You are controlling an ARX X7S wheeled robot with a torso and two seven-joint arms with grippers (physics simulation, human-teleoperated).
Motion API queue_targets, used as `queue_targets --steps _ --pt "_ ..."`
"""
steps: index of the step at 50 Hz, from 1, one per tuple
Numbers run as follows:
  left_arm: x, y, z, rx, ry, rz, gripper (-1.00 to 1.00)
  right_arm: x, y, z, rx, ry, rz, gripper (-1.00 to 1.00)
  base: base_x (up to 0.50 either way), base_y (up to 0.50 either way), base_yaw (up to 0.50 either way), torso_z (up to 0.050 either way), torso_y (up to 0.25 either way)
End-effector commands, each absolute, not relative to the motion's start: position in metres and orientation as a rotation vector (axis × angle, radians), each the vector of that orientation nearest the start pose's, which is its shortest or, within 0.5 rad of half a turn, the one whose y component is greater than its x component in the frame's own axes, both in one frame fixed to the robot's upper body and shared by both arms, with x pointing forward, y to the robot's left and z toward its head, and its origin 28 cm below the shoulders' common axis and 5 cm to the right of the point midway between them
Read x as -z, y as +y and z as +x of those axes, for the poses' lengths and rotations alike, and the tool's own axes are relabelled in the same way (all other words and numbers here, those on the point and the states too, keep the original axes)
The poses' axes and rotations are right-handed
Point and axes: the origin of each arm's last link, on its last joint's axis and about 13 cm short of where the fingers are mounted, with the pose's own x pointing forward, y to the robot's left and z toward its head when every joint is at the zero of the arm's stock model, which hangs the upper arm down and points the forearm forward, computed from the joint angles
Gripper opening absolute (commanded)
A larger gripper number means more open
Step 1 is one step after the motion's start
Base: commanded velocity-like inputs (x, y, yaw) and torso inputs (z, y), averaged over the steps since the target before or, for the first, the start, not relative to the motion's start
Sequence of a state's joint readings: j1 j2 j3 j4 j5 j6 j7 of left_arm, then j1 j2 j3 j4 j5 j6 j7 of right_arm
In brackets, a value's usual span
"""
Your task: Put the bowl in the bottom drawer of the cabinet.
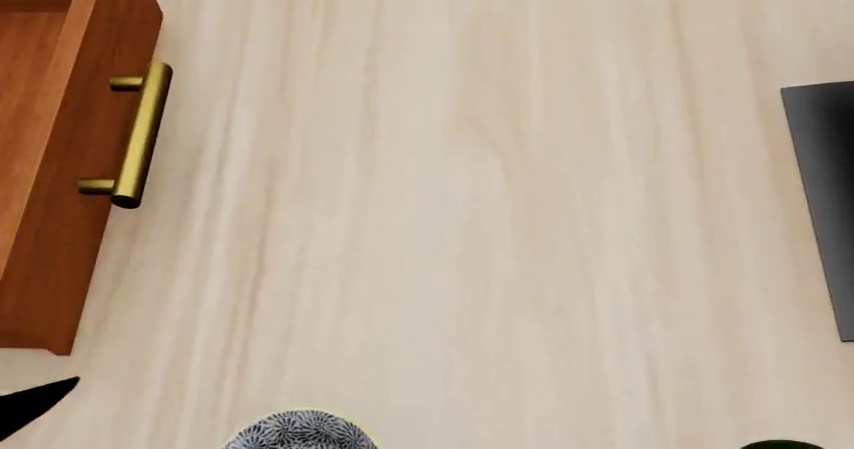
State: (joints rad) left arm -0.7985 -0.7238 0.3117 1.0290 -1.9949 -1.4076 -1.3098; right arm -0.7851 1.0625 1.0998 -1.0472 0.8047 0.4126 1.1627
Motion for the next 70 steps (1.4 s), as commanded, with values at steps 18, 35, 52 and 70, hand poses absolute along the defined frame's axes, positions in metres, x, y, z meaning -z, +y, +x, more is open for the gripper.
queue_targets --steps 18,35,52,70 --pt "-0.202 0.209 0.142 0.510 0.185 0.612 1.00 -0.252 -0.219 0.107 0.820 -0.588 -0.446 1.00 0.00 0.00 0.00 0.000 0.000" --pt "-0.200 0.208 0.164 0.512 0.244 0.656 1.00 -0.249 -0.220 0.106 0.819 -0.588 -0.441 1.00 0.00 0.00 0.00 0.000 0.000" --pt "-0.195 0.205 0.171 0.545 0.278 0.678 1.00 -0.251 -0.224 0.101 0.824 -0.590 -0.438 1.00 0.00 0.00 0.00 0.000 0.000" --pt "-0.179 0.201 0.176 0.596 0.336 0.681 1.00 -0.249 -0.226 0.098 0.833 -0.585 -0.441 1.00 0.00 0.00 0.00 0.000 0.000"
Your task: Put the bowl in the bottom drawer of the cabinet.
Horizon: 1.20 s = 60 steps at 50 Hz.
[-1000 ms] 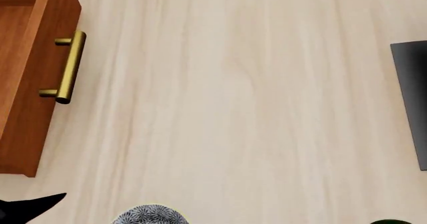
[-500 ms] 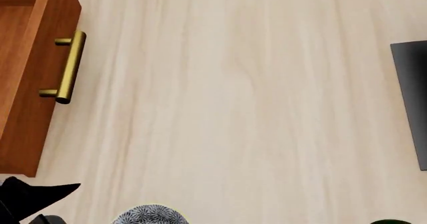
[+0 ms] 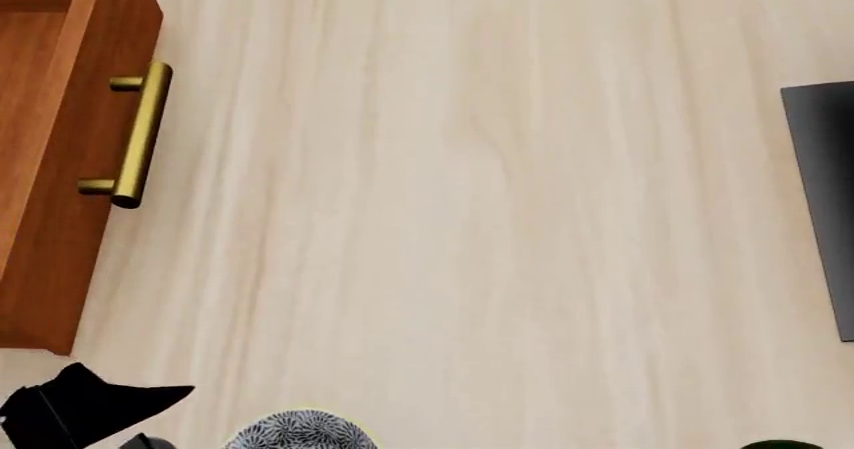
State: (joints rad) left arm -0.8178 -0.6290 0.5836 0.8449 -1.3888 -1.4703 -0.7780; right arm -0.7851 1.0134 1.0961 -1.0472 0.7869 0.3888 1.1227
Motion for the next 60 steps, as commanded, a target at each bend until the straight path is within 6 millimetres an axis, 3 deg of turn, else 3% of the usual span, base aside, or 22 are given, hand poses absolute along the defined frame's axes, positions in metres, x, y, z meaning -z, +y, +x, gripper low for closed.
queue_targets --steps 1,16,47,48,60 --pt "-0.178 0.202 0.177 0.593 0.340 0.683 1.00 -0.248 -0.226 0.098 0.833 -0.585 -0.443 1.00 0.00 0.00 0.00 0.000 0.000" --pt "-0.167 0.204 0.183 0.592 0.383 0.672 1.00 -0.247 -0.226 0.098 0.831 -0.578 -0.442 1.00 0.00 0.00 0.00 0.000 0.000" --pt "-0.167 0.206 0.191 0.543 0.374 0.664 1.00 -0.248 -0.227 0.097 0.829 -0.576 -0.443 1.00 0.00 0.00 0.00 0.000 -0.001" --pt "-0.168 0.206 0.192 0.538 0.368 0.666 -1.00 -0.247 -0.227 0.097 0.828 -0.577 -0.443 1.00 0.00 0.00 0.00 0.000 0.000" --pt "-0.169 0.206 0.192 0.515 0.352 0.645 -1.00 -0.247 -0.228 0.096 0.828 -0.575 -0.443 1.00 0.00 0.00 0.00 0.000 -0.002"
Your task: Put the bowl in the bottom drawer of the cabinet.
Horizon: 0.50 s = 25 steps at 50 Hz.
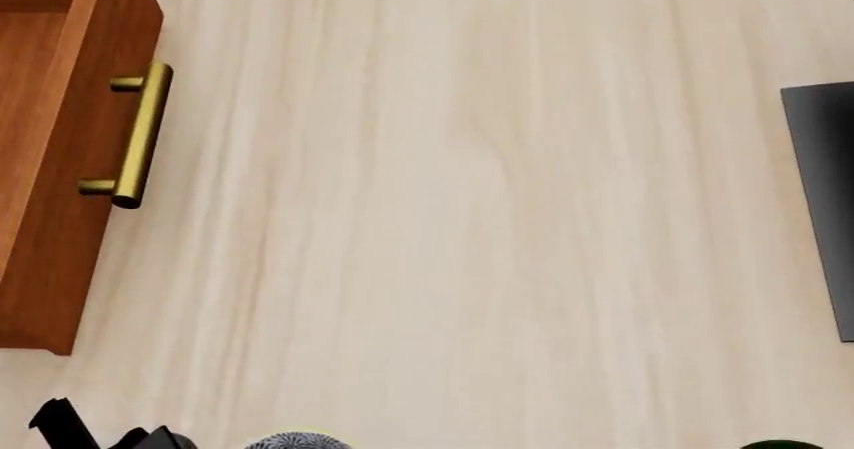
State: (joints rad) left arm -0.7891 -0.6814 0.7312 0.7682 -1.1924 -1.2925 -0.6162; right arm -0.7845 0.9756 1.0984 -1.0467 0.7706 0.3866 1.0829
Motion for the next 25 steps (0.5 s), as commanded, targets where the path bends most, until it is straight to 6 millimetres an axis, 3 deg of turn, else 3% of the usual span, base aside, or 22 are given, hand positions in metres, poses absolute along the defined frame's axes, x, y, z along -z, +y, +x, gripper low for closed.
queue_targets --steps 1,13,25 --pt "-0.169 0.205 0.192 0.515 0.351 0.646 -1.00 -0.247 -0.228 0.095 0.829 -0.575 -0.443 1.00 0.00 0.00 0.00 0.000 0.000" --pt "-0.174 0.204 0.190 0.514 0.330 0.654 -1.00 -0.247 -0.228 0.095 0.830 -0.575 -0.442 1.00 0.00 0.00 0.00 0.000 -0.001" --pt "-0.226 0.194 0.164 0.506 0.077 0.700 -1.00 -0.247 -0.226 0.097 0.825 -0.582 -0.440 1.00 0.00 0.00 0.00 0.000 0.000"
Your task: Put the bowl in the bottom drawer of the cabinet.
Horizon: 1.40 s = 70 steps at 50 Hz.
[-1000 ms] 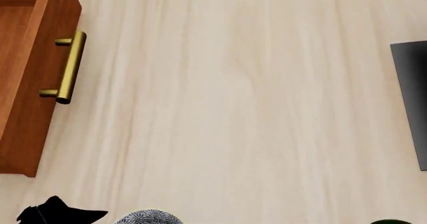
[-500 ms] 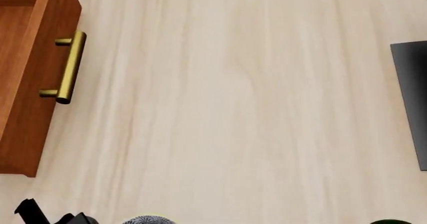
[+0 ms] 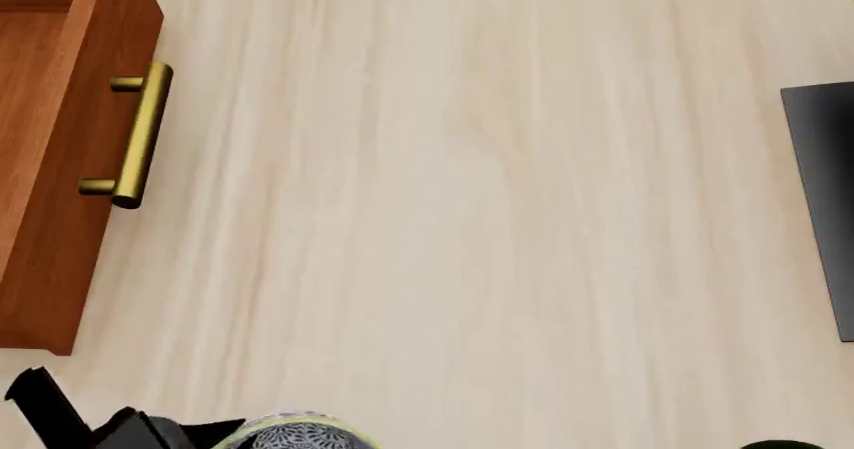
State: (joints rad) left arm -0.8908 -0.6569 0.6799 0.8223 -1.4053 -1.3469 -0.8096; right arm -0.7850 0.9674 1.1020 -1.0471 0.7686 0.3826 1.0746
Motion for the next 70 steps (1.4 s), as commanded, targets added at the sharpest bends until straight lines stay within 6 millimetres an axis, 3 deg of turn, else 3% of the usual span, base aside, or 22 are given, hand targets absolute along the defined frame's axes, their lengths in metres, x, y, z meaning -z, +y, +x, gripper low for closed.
queue_targets --steps 1,14,25,47,62,70 --pt "-0.229 0.193 0.162 0.505 0.060 0.704 -1.00 -0.246 -0.226 0.097 0.824 -0.583 -0.439 1.00 0.00 0.00 0.00 0.000 0.000" --pt "-0.246 0.191 0.169 0.476 -0.026 0.723 -1.00 -0.244 -0.219 0.104 0.822 -0.590 -0.432 1.00 0.00 0.00 0.00 0.000 0.000" --pt "-0.273 0.185 0.181 0.437 -0.166 0.609 -1.00 -0.245 -0.213 0.111 0.810 -0.596 -0.430 1.00 0.00 0.00 0.00 0.000 0.000" --pt "-0.322 0.182 0.224 0.334 -0.284 0.149 -1.00 -0.242 -0.206 0.115 0.797 -0.598 -0.413 1.00 0.00 0.00 0.00 0.000 0.000" --pt "-0.357 0.193 0.260 0.092 -0.224 -0.298 -1.00 -0.243 -0.205 0.116 0.789 -0.603 -0.408 1.00 0.00 0.00 0.00 0.000 0.000" --pt "-0.374 0.198 0.275 -0.032 -0.217 -0.449 -1.00 -0.244 -0.206 0.115 0.787 -0.602 -0.406 1.00 0.00 0.00 0.00 0.000 0.000"
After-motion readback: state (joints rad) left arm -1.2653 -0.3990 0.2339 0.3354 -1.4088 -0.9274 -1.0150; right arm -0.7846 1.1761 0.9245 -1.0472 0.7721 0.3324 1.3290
